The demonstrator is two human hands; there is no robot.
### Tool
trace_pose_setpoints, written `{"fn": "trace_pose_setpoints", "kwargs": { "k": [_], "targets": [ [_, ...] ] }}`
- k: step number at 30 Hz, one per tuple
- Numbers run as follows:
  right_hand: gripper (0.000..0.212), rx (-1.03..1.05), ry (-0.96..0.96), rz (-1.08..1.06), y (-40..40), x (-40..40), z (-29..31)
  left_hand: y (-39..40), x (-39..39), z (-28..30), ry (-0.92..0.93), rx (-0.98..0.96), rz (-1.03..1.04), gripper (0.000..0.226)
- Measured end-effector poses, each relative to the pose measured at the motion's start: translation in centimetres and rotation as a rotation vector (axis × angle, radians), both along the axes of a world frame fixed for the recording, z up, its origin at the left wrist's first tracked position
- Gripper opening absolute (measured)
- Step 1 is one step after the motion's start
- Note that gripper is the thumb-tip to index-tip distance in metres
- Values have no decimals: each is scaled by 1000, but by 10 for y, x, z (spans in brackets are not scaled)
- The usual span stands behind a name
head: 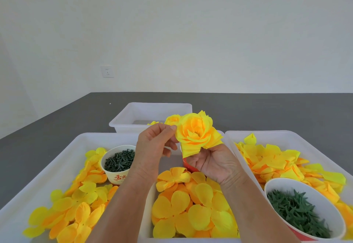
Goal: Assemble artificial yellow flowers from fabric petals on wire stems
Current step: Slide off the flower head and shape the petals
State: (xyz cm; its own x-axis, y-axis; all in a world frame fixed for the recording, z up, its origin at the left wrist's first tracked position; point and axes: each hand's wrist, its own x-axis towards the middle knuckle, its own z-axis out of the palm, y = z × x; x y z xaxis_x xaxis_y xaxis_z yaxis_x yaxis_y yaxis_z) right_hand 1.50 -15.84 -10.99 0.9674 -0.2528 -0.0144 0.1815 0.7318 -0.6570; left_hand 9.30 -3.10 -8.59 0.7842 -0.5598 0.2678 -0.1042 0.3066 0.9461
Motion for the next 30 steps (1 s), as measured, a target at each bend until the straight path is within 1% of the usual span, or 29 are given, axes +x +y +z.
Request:
{"fn": "trace_pose_setpoints", "kwargs": {
  "k": [1, 2, 5, 7, 13, 17, 24, 27, 28, 30],
  "targets": [
    [17, -6, 12, -8, 0, 0, 0, 0, 1, 0, -3, -10, 7, 17],
    [15, -2, 23, -14, -1, 0, -1, 0, 1, 0, -7, -21, 15, 16],
    [14, 27, 36, -20, -1, 0, -2, 1, 3, -1, 8, -38, 19, 11],
    [15, 9, 41, -15, -1, 0, -2, 0, 4, -1, 40, -35, 10, 12],
    [15, -62, 82, -44, -1, 1, -2, -1, 6, -3, 109, 54, -9, 12],
    [11, -98, 94, -56, -2, 1, -3, 0, 7, -3, 89, 72, 9, 10],
    [10, -71, 75, -71, -2, 3, -4, 1, 6, -2, 65, 64, 92, 13],
    [15, -9, 72, -108, -4, 4, -4, 1, 6, -1, 76, 42, 112, 11],
    [15, 10, 72, -121, -5, 4, -4, 1, 6, -1, 76, 39, 108, 10],
    [7, 34, 81, -151, -6, 5, -4, 1, 5, -1, 62, 55, 78, 10]
  ]
}}
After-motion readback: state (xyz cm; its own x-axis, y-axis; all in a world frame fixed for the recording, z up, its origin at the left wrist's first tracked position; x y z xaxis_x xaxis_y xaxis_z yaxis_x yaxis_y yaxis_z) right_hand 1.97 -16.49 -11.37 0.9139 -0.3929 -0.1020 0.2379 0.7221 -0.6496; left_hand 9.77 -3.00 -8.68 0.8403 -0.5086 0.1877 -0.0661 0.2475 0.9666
